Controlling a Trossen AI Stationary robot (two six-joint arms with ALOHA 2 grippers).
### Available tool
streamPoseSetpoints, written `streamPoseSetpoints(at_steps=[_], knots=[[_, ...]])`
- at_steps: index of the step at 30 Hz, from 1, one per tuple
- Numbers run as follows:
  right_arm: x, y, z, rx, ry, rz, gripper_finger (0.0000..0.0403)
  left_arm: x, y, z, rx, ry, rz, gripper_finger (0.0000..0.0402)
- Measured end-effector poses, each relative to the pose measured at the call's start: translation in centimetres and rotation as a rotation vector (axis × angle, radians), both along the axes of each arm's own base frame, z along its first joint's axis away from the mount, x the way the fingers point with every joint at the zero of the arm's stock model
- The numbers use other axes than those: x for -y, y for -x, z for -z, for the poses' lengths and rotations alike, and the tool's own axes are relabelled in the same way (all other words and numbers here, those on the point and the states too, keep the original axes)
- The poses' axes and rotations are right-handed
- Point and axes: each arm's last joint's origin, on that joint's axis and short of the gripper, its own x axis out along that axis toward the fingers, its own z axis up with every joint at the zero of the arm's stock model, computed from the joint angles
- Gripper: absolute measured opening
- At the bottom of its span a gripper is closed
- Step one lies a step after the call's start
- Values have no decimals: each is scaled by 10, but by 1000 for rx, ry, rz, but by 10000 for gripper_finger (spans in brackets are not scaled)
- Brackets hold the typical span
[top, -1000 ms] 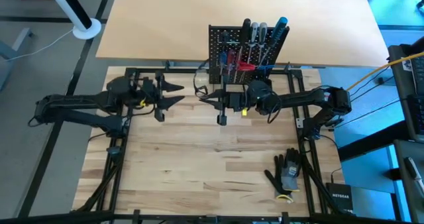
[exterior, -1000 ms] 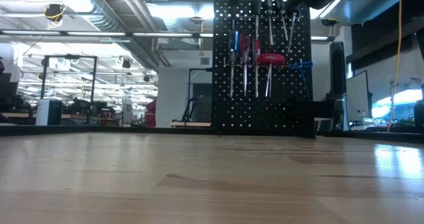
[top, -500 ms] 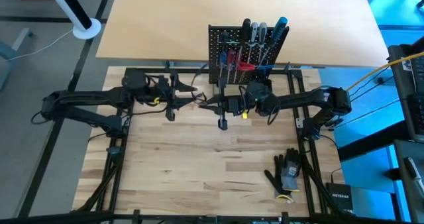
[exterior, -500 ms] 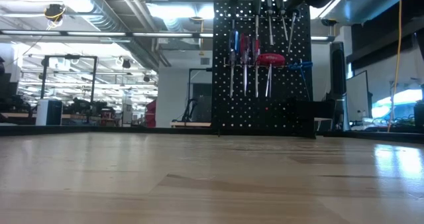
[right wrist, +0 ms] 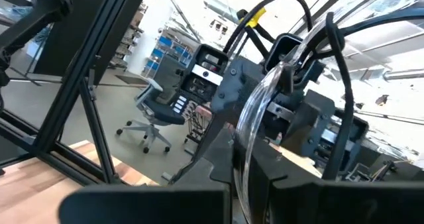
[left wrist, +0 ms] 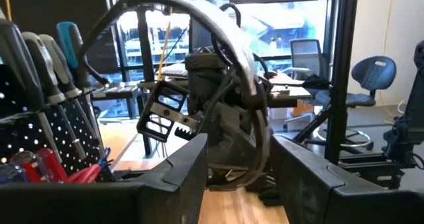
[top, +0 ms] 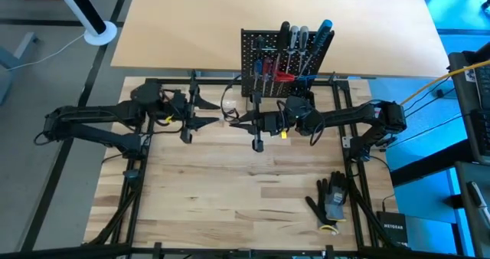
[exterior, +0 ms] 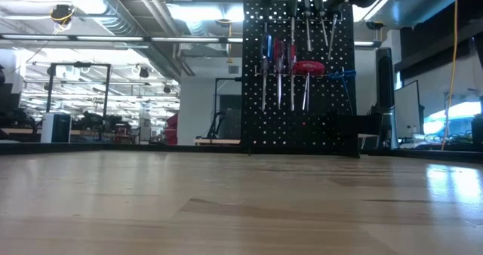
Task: Hang tools onto peg board
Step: Hang the black safety glasses on the peg board
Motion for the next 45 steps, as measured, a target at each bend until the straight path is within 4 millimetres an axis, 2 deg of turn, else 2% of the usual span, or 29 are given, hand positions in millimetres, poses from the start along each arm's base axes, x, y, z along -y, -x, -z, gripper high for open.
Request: streamPoseSetpoints(at_steps=[3, 12, 16, 20, 29, 36, 40, 45], knots=[[1, 0, 0, 0, -4, 17, 14, 3, -3, 1, -6, 1, 14, 153], [1, 0, 0, -2, -4, 17, 14, 5, -30, 16, -14, 2, 31, 153], [1, -1, 1, -14, -4, 17, 14, 4, -34, 18, -18, -5, 30, 151], [1, -1, 1, -14, -3, 17, 14, 4, -35, 17, 5, -2, 31, 122], [0, -1, 2, -34, -26, -1, 14, 5, -35, 17, 3, -18, 44, 15], [0, 1, -1, -44, -86, -4, 15, 4, -33, 15, 12, 0, 32, 18], [0, 6, -7, -68, -142, -4, 40, 4, -31, 13, 17, -1, 24, 10], [1, 21, -19, -129, -177, 69, 103, 2, -26, -2, -7, -24, 6, 8]])
